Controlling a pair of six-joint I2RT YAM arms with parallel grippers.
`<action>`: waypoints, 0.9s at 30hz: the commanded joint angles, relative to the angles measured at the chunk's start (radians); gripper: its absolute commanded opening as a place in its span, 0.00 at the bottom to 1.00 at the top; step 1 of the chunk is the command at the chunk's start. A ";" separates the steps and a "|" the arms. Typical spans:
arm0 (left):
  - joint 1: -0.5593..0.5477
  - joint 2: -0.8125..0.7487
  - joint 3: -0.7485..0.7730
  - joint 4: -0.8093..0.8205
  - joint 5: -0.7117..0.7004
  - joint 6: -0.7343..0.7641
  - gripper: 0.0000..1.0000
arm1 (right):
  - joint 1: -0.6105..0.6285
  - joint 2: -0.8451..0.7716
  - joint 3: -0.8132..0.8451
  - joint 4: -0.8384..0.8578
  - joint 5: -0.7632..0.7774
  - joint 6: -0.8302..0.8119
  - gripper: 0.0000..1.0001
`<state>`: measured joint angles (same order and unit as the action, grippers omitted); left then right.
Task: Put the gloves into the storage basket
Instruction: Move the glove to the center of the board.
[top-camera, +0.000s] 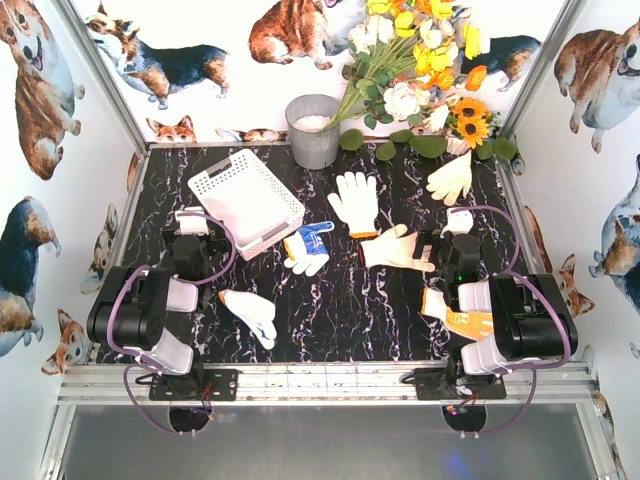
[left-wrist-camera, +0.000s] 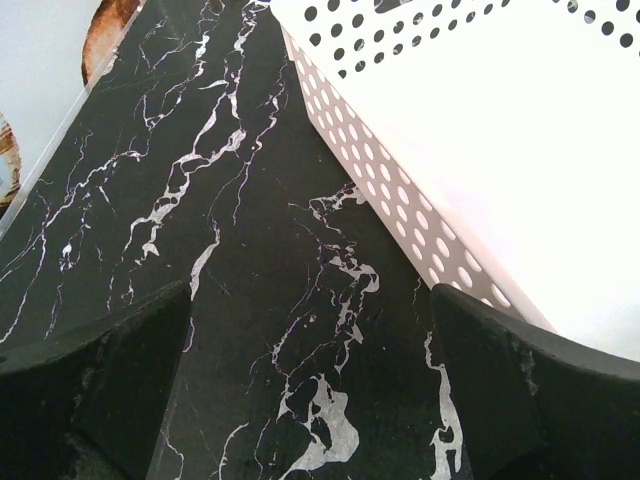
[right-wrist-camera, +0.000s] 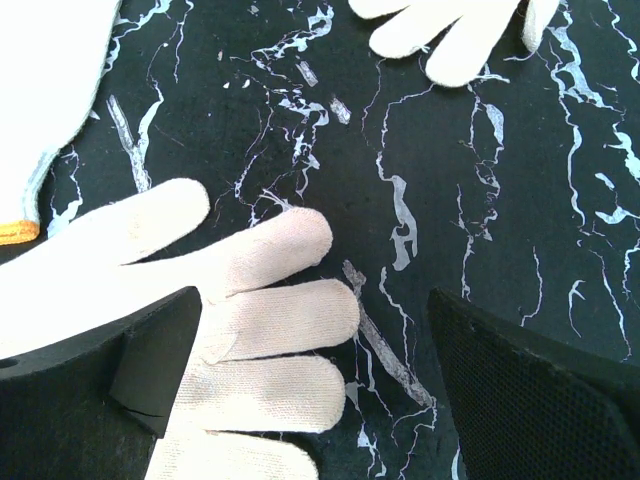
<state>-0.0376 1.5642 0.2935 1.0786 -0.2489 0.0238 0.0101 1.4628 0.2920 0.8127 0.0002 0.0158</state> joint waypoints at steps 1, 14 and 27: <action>0.011 -0.008 0.016 0.015 0.010 0.006 1.00 | -0.005 0.002 0.030 0.051 0.000 -0.014 1.00; 0.008 -0.012 0.011 0.023 -0.017 0.006 1.00 | -0.005 -0.010 0.031 0.049 0.014 -0.006 1.00; -0.015 -0.694 0.174 -0.886 -0.197 -0.311 1.00 | -0.008 -0.744 0.141 -0.678 0.132 0.210 1.00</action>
<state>-0.0509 0.9997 0.3519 0.5903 -0.3920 -0.1104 0.0097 0.9306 0.4004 0.3225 0.1032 0.1177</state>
